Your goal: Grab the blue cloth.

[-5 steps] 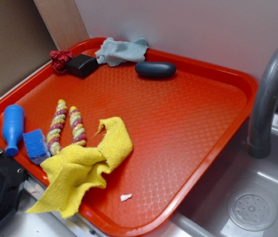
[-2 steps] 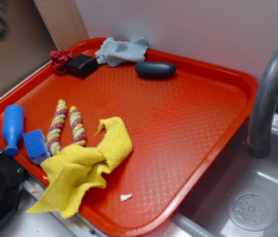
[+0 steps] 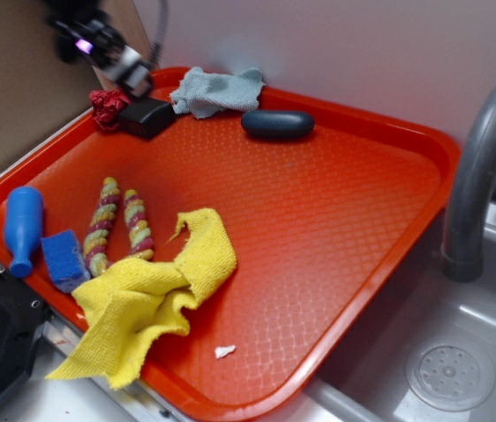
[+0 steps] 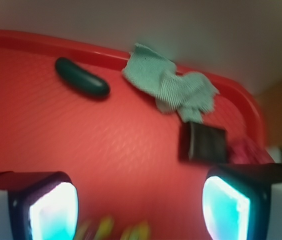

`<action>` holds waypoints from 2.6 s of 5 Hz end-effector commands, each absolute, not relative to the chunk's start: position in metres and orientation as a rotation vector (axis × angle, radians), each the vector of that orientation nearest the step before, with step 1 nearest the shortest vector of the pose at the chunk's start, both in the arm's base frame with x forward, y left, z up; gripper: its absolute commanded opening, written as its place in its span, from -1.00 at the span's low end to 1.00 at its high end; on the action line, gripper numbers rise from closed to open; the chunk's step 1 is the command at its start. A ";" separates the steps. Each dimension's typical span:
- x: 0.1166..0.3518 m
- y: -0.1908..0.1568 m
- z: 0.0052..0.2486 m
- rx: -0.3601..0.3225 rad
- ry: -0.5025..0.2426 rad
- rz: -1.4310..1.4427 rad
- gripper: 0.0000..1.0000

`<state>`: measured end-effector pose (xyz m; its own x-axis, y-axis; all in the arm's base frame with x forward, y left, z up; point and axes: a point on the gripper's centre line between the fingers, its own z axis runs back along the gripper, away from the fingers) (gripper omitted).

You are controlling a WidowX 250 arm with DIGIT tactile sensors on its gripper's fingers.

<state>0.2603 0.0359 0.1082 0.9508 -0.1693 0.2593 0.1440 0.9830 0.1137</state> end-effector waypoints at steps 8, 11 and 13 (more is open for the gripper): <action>0.359 0.071 0.051 0.121 -0.271 -0.157 -1.00; 0.278 0.039 0.137 0.008 -0.247 -0.139 -1.00; 0.266 -0.016 0.172 -0.029 -0.130 -0.225 -1.00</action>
